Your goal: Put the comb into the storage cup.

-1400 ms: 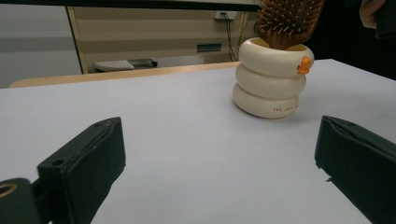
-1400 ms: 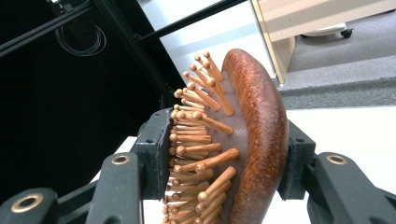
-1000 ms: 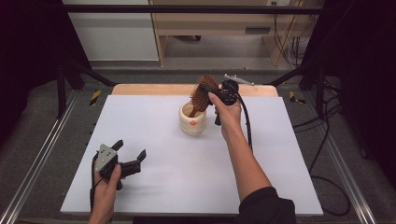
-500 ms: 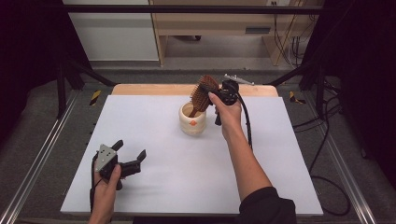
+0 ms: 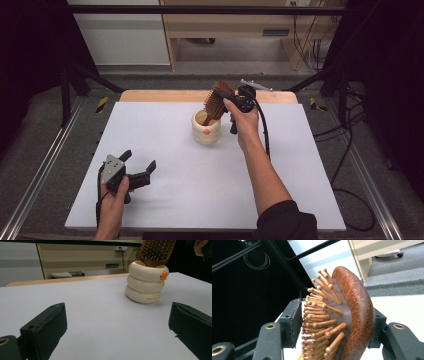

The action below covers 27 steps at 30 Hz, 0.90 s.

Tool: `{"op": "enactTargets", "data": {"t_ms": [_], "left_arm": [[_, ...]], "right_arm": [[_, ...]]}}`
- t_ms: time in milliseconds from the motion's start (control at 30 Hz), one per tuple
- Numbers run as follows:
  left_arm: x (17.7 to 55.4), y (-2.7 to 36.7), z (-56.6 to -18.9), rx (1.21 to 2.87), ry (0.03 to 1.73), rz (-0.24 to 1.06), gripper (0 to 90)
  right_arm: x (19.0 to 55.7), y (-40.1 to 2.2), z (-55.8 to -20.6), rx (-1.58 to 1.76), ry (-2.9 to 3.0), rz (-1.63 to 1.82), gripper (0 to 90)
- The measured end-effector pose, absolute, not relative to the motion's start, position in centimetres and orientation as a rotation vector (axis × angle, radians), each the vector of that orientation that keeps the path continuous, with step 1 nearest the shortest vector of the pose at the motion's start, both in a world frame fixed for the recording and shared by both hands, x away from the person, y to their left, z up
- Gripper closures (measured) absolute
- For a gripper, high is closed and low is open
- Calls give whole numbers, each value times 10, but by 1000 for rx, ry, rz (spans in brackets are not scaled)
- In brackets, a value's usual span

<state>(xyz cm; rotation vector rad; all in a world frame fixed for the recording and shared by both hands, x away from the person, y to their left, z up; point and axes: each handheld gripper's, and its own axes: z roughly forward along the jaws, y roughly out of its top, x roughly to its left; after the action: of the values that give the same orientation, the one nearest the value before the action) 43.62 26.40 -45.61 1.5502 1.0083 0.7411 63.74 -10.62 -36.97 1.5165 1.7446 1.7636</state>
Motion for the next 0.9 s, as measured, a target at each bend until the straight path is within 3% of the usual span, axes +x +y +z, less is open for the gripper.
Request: {"op": "enactTargets", "data": {"t_ms": [367, 900], "left_arm": [[436, 265, -456, 1548, 1009, 742, 18], [436, 265, -456, 1545, 1010, 742, 18]], "right_arm": [[637, -102, -367, 1495, 1738, 1755, 291], [635, -101, -365, 1475, 1731, 1732, 228]]}}
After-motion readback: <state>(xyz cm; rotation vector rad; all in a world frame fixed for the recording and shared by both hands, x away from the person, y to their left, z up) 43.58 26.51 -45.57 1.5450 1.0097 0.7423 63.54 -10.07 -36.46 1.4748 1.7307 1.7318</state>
